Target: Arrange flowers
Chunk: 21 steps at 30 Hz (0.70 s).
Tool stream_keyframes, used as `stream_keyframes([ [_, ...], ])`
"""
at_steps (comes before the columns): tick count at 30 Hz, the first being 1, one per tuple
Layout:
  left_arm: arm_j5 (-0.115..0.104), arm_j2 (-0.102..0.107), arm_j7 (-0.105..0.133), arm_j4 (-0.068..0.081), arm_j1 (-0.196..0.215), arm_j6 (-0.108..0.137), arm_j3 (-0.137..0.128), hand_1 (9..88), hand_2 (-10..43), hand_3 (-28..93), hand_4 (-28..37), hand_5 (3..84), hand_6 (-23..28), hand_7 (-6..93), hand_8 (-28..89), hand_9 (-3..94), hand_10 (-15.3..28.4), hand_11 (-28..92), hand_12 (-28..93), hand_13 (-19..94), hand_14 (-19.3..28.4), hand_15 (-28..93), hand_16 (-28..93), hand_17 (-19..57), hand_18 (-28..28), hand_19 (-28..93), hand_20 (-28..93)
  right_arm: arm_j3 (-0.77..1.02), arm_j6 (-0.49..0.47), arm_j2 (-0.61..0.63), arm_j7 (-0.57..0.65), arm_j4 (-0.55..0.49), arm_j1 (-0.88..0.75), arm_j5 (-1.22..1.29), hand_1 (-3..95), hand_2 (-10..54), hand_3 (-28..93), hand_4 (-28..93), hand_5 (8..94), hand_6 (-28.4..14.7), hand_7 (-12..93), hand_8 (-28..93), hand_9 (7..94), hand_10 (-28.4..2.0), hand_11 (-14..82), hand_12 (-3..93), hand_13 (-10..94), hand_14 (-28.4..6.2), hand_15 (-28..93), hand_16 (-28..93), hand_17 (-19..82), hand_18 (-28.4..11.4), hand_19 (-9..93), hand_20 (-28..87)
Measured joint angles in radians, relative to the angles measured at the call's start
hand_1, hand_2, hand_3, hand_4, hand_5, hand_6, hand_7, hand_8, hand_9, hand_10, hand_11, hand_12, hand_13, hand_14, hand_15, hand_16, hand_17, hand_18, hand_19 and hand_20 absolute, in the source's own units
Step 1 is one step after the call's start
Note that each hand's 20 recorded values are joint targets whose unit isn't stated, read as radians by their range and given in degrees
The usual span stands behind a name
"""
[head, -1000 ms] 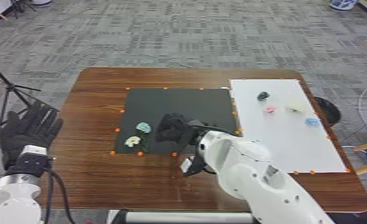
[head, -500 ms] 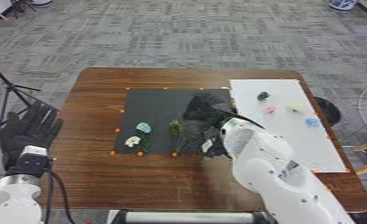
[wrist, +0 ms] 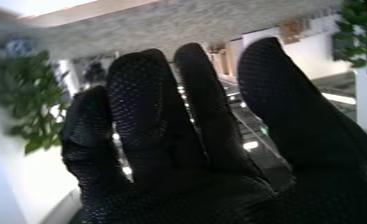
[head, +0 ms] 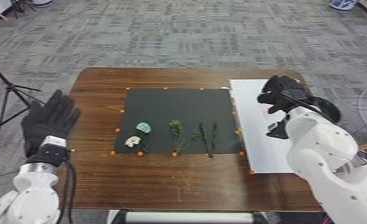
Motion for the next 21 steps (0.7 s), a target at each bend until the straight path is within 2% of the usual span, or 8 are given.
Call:
stream_keyframes([
  [4,0.000,0.012,-0.001,0.012,-0.066,0.000,0.046,23.6,19.1,68,-28.3,39.4,6.4,10.5,-9,30.0,12.1,16,8,20,7.9,15,-5,-4.2,9.4,21,11,-0.001,-0.016,-0.006,0.024,0.047,-0.005,-0.054,39.7,-4.2,78,-20,55.3,-6.7,11,-10,50.5,-17.7,12.8,13.7,61,-15.0,73,28,34,-27.0,87,40],
  [11,0.013,0.024,-0.003,0.017,-0.141,0.002,0.085,23.4,19.2,68,-28.3,39.4,6.4,10.9,-9,29.8,12.1,16,8,20,7.8,15,-5,-4.2,9.3,21,11,0.008,-0.048,-0.011,0.057,0.108,0.006,-0.049,41.8,-7.2,80,-21,52.9,-7.1,11,-10,46.9,-17.4,12.7,12.1,61,-14.8,74,27,35,-26.8,87,40],
  [16,0.018,0.023,-0.005,0.015,-0.152,0.002,0.090,23.4,19.2,68,-28.3,39.4,6.4,10.8,-9,29.8,12.1,16,8,20,7.9,15,-5,-4.3,9.3,21,11,0.033,-0.071,0.010,0.090,0.121,0.005,-0.051,41.4,-7.4,80,-21,52.6,-7.9,10,-10,46.2,-18.5,12.4,11.9,61,-14.9,74,27,35,-27.0,87,40],
  [21,0.022,0.020,-0.012,0.012,-0.147,0.002,0.087,23.3,19.2,69,-28.3,39.5,6.4,10.8,-9,29.8,12.1,16,8,20,7.9,15,-5,-4.4,9.4,22,11,0.056,-0.109,0.040,0.178,0.127,0.005,-0.038,38.7,-7.3,78,-21,52.6,-8.2,9,-9,45.6,-19.9,12.0,12.1,61,-15.3,74,27,35,-27.5,88,39],
])
